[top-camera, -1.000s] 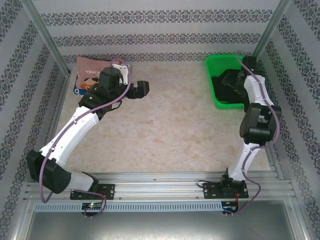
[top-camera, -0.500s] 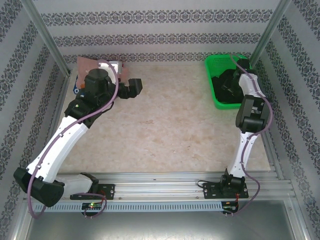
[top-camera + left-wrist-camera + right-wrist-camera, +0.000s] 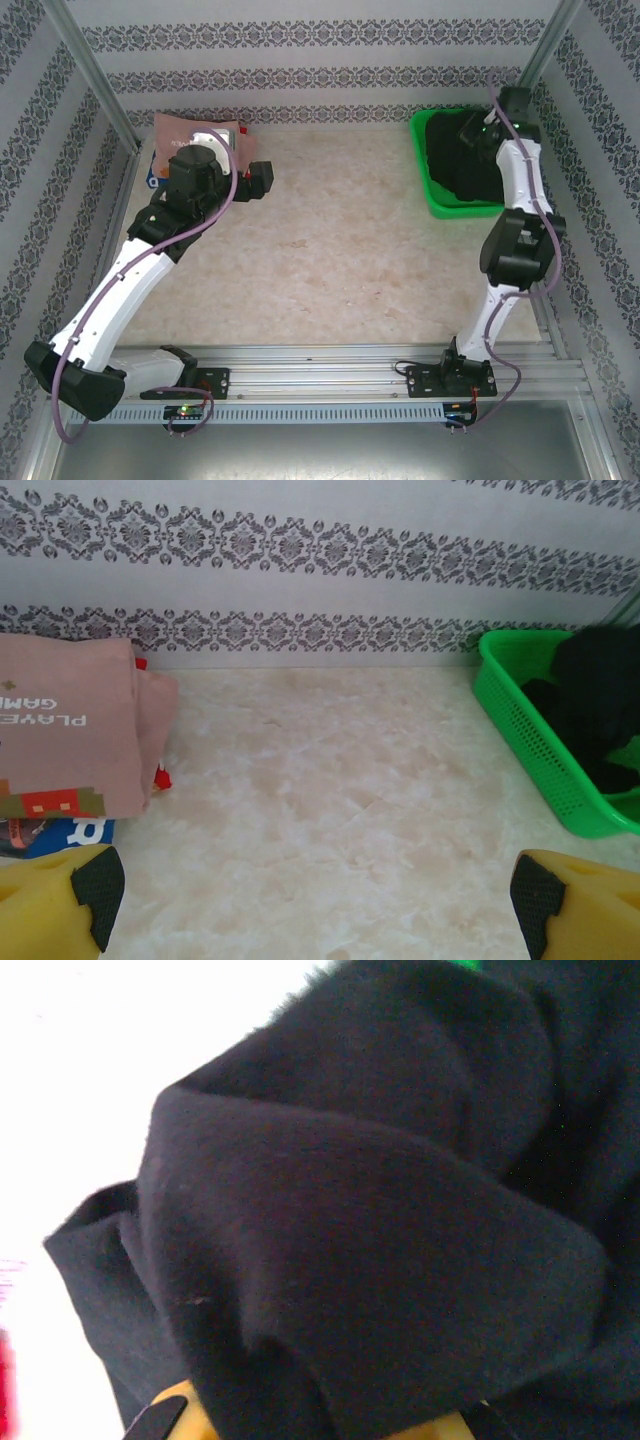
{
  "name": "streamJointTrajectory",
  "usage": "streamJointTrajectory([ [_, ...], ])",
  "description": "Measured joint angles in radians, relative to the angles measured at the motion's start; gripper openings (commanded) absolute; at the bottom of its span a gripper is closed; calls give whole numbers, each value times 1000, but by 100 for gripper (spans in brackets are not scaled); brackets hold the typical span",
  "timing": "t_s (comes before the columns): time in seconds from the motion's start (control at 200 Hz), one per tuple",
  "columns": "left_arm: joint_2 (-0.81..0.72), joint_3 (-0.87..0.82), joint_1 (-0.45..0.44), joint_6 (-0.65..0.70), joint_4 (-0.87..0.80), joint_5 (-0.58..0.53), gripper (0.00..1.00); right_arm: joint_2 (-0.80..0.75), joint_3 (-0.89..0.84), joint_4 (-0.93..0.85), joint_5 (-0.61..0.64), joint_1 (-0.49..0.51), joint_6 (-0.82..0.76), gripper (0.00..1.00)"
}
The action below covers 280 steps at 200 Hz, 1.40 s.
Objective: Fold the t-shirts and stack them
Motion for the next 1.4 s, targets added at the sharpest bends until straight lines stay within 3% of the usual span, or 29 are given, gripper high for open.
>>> streamJointTrajectory([
  [0.18,35,0,15,10,59,-34,100,-196,6,132,-140,7,123,0],
  [0.295,70,9,47,16,84,-52,100,-237,79,196,-240,47,224,0],
  [0.52,121,114,146,39,127,-59,100,-179,418,188,-423,279,338,0],
  [0.704,106,204,175,87,174,-71,100,-168,491,181,-534,424,431,0],
  [0.809,68,201,176,107,176,-77,100,-199,329,193,-563,473,459,0],
  [0.974,-20,138,176,111,166,-65,100,-235,-189,248,-620,500,559,3],
  [1.149,-59,15,123,113,146,-6,100,-130,-524,101,-605,526,478,8],
  [1.184,-57,-13,105,113,136,6,100,-116,-558,78,-599,527,455,13],
  [1.214,-53,-44,85,113,126,21,100,-109,-588,52,-591,530,431,28],
  [1.309,-29,-106,36,112,97,43,100,-107,-619,11,-566,529,369,46],
  [1.399,11,-134,-10,108,66,68,100,-110,-618,10,-547,525,324,55],
])
